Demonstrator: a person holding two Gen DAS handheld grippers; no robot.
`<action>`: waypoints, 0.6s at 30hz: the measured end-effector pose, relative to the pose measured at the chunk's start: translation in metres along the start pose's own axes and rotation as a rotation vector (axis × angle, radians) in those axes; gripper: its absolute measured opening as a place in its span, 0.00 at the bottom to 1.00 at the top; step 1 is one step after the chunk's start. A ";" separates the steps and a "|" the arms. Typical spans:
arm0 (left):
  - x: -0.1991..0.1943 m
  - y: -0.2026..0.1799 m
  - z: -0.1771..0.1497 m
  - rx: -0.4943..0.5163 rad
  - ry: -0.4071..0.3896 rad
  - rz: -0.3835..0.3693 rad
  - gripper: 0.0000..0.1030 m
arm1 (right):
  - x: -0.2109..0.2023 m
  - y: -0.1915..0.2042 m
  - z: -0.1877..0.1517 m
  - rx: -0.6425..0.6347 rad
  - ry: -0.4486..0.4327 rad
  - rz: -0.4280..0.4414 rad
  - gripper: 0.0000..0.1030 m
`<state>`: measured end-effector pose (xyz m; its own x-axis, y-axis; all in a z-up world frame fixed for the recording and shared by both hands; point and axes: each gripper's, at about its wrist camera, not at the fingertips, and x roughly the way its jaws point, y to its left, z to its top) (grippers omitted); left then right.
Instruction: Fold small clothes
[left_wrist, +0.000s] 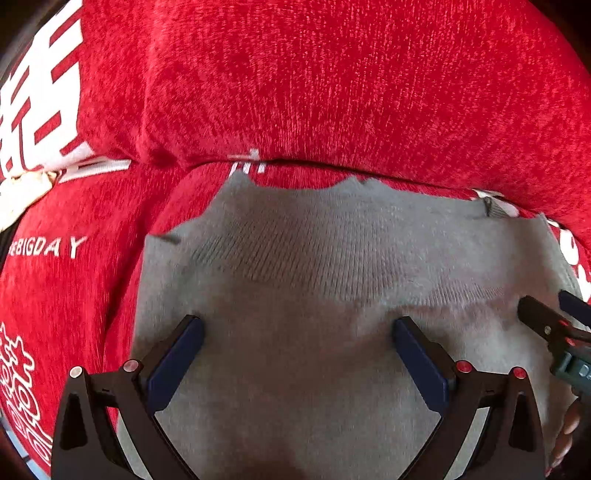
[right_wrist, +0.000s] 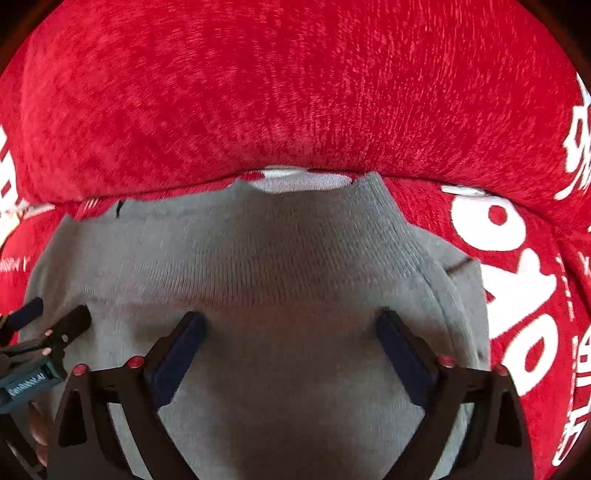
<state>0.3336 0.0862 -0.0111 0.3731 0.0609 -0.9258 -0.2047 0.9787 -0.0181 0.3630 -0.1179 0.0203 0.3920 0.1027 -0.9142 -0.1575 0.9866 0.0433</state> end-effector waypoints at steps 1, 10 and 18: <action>0.001 0.000 0.002 -0.003 0.007 0.000 0.99 | 0.003 0.000 0.002 -0.002 0.006 0.004 1.00; -0.057 0.082 -0.046 -0.184 -0.041 -0.150 0.99 | -0.072 -0.002 -0.045 -0.021 -0.139 0.003 1.00; -0.034 0.103 -0.084 -0.241 0.053 -0.283 0.99 | -0.087 0.004 -0.101 -0.022 -0.146 0.035 1.00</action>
<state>0.2240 0.1682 -0.0131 0.3992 -0.2217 -0.8896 -0.3099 0.8806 -0.3585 0.2367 -0.1356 0.0590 0.5132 0.1555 -0.8440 -0.1927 0.9792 0.0633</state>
